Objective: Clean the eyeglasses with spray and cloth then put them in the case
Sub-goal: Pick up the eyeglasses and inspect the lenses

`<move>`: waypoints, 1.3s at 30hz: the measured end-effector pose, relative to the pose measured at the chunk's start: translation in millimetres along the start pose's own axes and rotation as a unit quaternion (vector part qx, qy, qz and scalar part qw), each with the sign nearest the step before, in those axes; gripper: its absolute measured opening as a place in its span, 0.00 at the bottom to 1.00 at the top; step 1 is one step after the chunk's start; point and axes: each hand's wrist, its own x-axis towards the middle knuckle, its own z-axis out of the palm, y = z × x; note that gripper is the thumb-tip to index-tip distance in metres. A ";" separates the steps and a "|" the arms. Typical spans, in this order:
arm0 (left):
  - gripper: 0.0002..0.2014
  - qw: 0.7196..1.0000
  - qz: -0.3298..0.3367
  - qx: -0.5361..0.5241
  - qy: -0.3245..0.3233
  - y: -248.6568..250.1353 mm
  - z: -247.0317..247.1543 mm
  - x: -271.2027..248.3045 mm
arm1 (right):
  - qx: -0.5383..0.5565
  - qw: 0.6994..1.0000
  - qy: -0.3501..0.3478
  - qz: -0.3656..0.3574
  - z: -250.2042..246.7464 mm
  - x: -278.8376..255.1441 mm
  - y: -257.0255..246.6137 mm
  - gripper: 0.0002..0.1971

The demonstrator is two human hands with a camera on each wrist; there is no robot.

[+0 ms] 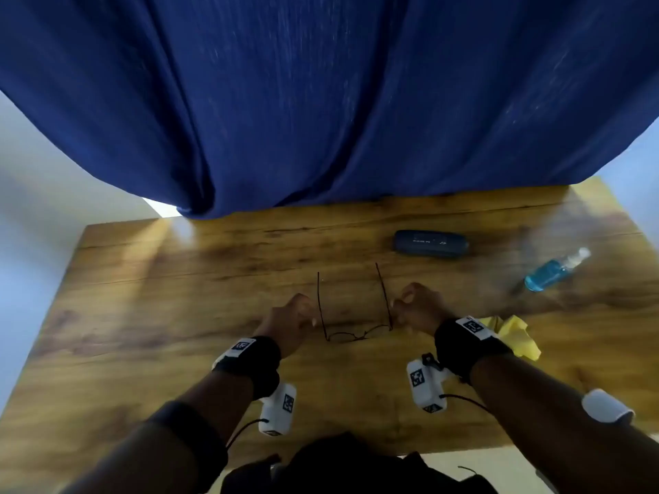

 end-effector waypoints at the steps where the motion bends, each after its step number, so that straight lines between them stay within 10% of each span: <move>1: 0.12 1.000 -0.011 -0.025 -0.011 1.3 4.2 0.7 | 0.033 0.999 -0.028 0.026 3.0 -2.0 2.0 0.14; 12: 0.06 0.996 -0.005 -0.089 -0.015 10.7 -11.2 12.7 | 0.177 0.984 0.002 0.002 9.5 -7.2 -9.2 0.07; 23: 0.10 0.942 0.192 -0.248 0.116 79.3 -142.3 -34.9 | 0.402 0.896 0.100 -0.161 -63.6 -73.9 -119.0 0.08; 39: 0.08 0.885 0.330 -0.253 0.209 106.0 -172.0 -111.3 | 0.329 0.855 0.212 -0.340 -71.3 -177.3 -143.2 0.13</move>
